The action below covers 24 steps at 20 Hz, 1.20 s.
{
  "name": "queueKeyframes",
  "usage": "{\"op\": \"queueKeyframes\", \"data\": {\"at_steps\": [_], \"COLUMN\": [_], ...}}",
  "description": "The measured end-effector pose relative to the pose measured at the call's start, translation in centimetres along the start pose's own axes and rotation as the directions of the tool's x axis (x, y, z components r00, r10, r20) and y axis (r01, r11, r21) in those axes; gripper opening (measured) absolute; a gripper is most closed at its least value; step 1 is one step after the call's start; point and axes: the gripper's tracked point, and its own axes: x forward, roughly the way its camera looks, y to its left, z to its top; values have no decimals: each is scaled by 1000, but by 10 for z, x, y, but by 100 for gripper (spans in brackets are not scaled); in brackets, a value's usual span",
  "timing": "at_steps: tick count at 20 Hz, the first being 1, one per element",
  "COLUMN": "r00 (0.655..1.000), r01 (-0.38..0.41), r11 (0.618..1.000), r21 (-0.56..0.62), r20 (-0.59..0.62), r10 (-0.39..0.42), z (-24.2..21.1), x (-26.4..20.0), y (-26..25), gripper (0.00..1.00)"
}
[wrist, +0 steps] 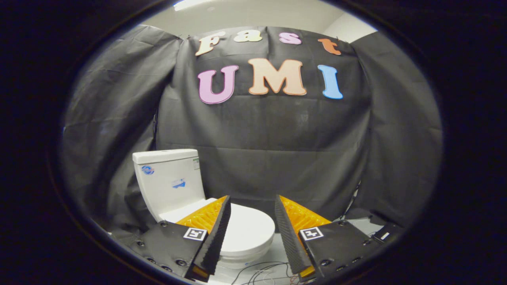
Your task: Open the toilet lid.
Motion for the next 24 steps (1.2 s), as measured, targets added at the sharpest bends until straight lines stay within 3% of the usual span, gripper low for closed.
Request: {"op": "queueKeyframes", "data": {"at_steps": [7, 18, 24], "r00": [997, 982, 975], "r01": [-38, 148, 181], "r11": [999, 986, 974], "r21": [21, 82, 133], "r20": [68, 110, 107], "r10": [37, -156, -196], "z": [23, 39, 31], "x": [31, 24, 14], "y": [22, 48, 71], "gripper": [70, 70, 70]}}
